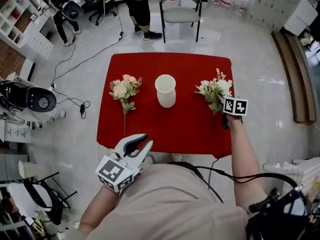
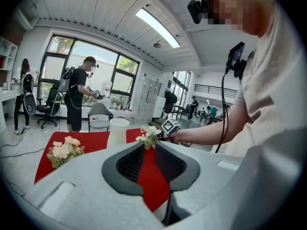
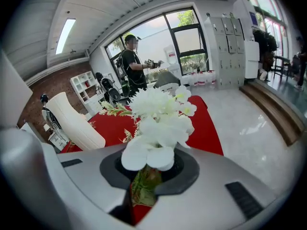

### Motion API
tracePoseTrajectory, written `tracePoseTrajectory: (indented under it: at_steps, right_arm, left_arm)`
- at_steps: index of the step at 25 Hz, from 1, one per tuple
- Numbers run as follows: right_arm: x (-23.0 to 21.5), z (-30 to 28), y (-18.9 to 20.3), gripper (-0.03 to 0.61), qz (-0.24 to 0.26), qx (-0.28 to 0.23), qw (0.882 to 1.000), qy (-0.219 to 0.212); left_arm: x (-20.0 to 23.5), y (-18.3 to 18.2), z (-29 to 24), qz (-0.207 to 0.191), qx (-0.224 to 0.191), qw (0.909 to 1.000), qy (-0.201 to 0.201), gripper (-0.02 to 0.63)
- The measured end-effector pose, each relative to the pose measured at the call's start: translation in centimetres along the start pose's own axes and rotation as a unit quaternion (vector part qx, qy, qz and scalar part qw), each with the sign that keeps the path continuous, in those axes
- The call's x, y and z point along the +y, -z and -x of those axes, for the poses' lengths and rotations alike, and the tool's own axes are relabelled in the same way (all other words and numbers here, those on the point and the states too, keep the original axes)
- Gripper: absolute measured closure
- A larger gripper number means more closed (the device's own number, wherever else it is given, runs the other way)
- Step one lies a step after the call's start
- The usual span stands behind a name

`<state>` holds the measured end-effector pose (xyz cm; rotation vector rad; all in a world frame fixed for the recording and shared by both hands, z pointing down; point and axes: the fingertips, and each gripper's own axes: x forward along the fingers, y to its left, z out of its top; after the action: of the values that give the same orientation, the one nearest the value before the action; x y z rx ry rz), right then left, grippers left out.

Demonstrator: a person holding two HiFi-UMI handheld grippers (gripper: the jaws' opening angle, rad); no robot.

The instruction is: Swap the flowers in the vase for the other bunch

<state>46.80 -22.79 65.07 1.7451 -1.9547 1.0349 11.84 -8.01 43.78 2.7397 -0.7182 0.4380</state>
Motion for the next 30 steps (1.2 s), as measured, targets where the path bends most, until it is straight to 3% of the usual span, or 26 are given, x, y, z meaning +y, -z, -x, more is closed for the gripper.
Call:
tracePoseTrajectory:
  at_steps: [3,10,17,30]
  right_arm:
    - [-0.6,-1.2,0.9,0.471,-0.005,0.01,1.0,0.007]
    - [-1.1,-1.9,1.7,0.317,-0.007,0.012,1.0,0.017]
    - [-1.1,-1.1,2.1,0.242,-0.018,0.0,0.999,0.027]
    - [-0.3,3.5,2.7,0.215,-0.035,-0.029,0.997,0.067]
  left_arm:
    - [0.1,0.4,-0.1,0.005,0.003,0.9999,-0.01,0.557]
    - [0.1,0.2,-0.6,0.01,0.0,0.9998,-0.015,0.557]
    - [0.2,0.3,-0.6,0.006,-0.001,1.0,-0.001,0.557]
    - [0.4,1.1,1.2,0.003,-0.003,0.9991,0.041,0.557]
